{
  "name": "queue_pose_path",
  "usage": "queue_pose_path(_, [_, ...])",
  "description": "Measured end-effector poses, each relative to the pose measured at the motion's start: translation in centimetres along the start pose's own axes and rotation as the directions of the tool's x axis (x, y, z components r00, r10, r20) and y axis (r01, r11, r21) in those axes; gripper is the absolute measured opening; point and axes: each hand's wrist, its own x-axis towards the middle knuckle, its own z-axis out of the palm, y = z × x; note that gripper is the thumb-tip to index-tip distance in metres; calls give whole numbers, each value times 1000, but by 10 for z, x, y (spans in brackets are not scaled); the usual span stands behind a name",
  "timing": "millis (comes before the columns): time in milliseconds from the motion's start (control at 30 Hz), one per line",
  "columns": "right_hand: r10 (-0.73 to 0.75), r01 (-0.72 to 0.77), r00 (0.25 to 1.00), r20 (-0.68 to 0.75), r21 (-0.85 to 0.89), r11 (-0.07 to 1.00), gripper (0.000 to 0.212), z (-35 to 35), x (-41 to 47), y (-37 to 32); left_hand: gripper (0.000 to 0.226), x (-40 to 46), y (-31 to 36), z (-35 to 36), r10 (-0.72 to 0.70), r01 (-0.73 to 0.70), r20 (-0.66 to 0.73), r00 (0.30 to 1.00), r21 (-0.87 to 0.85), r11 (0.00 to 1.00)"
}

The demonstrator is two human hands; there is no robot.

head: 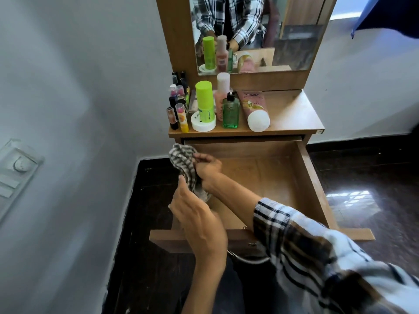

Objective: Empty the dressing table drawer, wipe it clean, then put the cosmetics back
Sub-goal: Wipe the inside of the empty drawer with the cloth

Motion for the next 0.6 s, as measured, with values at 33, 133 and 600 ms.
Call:
queue_pose_path(33, [-33, 33, 999, -17, -5, 999, 14, 3, 5, -3, 61, 0, 0, 0, 1, -1, -1, 1000, 3, 1000])
queue_pose_path(133, [-138, 129, 989, -56, -148, 981, 18, 5, 15, -2, 63, 1, -1, 0, -2, 2, 8, 1000, 9, 1000])
queue_pose_path(600, [83, 137, 933, 351, -558, 819, 9, -33, -36, -2, 70, 2, -2, 4, -23, 17, 62, 998, 103, 995])
